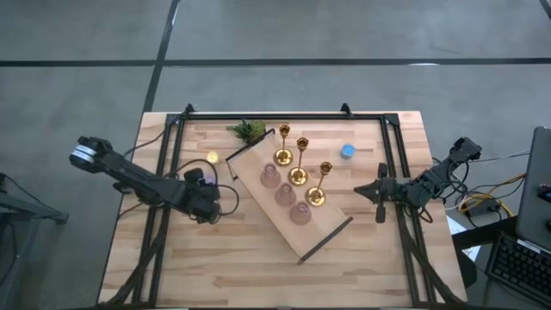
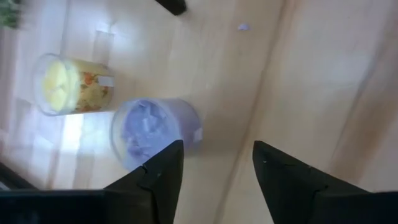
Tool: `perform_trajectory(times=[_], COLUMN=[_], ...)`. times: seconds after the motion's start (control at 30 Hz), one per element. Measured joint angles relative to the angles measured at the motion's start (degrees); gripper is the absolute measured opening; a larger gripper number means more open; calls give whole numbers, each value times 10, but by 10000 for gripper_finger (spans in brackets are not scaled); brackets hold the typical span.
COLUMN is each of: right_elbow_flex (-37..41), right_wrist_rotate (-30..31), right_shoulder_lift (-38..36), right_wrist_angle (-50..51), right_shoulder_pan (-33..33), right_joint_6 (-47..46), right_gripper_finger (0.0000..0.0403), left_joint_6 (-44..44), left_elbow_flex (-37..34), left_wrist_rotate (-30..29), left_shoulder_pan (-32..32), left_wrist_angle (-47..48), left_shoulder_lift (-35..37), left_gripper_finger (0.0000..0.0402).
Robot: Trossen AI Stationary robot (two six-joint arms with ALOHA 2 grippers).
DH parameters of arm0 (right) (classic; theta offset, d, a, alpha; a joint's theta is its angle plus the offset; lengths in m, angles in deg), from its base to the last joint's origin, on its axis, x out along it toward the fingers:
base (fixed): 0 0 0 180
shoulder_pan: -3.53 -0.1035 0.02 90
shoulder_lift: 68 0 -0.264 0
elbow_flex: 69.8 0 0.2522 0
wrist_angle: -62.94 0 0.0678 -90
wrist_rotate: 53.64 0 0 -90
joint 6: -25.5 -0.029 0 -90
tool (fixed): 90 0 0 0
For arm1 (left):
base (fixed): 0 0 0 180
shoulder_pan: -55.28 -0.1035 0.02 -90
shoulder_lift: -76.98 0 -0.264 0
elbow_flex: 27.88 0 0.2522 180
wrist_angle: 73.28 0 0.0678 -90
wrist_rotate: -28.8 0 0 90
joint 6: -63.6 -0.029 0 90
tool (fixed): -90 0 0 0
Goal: Pick & Place candle stick holders
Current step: Put the purple scented candle on the shelf
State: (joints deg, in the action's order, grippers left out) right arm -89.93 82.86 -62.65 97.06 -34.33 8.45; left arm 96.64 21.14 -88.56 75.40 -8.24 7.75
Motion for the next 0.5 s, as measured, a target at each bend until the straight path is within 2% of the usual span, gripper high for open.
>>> perform_trajectory(times=[0.2, 0.5], right_elbow_flex=[0, 0], right_wrist_rotate=[0, 0], right_shoulder_lift=[0, 0], right_wrist_angle=[0, 0], right_shoulder_pan=[0, 0], right_joint_6=[20, 20], right_gripper_finger=[8, 8], left_joint_6=[-1, 0], left_elbow_flex=[0, -1], left_wrist_rotate=[-12, -58], left_shoulder_pan=[0, 0], left_wrist_angle=[5, 17], left_shoulder_lift=[-8, -17], left_gripper_finger=[182, 181])
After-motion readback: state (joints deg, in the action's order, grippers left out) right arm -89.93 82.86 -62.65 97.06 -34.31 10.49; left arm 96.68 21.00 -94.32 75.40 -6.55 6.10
